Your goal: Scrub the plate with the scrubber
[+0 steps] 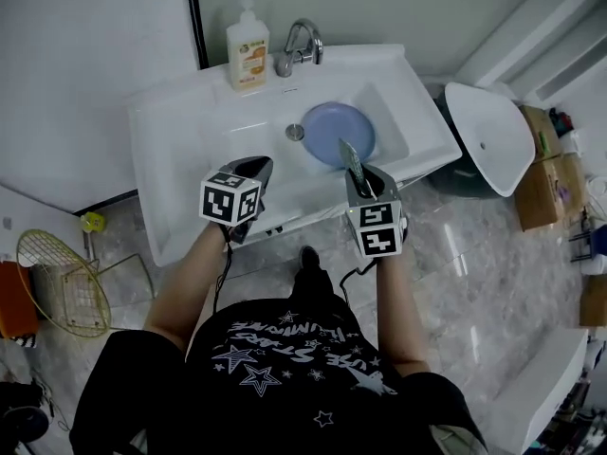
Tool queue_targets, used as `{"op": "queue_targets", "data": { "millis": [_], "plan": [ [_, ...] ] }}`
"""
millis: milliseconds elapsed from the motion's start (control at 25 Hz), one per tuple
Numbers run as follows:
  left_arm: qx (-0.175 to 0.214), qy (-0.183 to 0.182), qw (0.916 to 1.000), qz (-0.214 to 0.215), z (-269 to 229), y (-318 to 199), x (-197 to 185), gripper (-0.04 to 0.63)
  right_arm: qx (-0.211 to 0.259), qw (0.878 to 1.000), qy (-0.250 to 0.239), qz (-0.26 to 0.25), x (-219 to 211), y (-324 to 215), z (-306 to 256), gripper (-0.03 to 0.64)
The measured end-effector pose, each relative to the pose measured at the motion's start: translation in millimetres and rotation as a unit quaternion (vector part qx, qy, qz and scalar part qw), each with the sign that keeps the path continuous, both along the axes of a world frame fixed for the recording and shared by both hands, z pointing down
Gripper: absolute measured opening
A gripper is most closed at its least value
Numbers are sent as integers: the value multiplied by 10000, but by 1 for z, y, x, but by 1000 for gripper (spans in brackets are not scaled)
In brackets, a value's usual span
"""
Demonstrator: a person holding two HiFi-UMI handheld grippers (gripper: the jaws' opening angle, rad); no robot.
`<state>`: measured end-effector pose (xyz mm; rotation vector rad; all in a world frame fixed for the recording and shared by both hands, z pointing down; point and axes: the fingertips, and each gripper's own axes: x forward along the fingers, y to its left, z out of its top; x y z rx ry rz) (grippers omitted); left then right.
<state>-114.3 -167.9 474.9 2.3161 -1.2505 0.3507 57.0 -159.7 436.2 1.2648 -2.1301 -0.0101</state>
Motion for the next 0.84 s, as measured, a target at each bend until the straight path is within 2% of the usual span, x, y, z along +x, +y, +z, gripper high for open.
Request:
{"op": "queue_targets", "data": {
  "millis": [40,200,440,640,840],
  "plan": [
    [40,30,10000,-12,-1,11,-5,0,-30,10000,-32,55,-3,11,3,110],
    [74,195,9998,20,-5,54,-29,0,-166,9992,-229,285,-22,57,12,110],
    [66,3,9993,370,-5,105,-61,0,-238,9983,-227,476,-57,119,14,110],
    [28,-66,9985,539,-1,128,-75,0,-423,9969,-284,606,-75,160,21,109],
    [23,-97,9983,570,2,134,-83,0,-557,9946,-413,766,-73,179,30,109]
  ]
}}
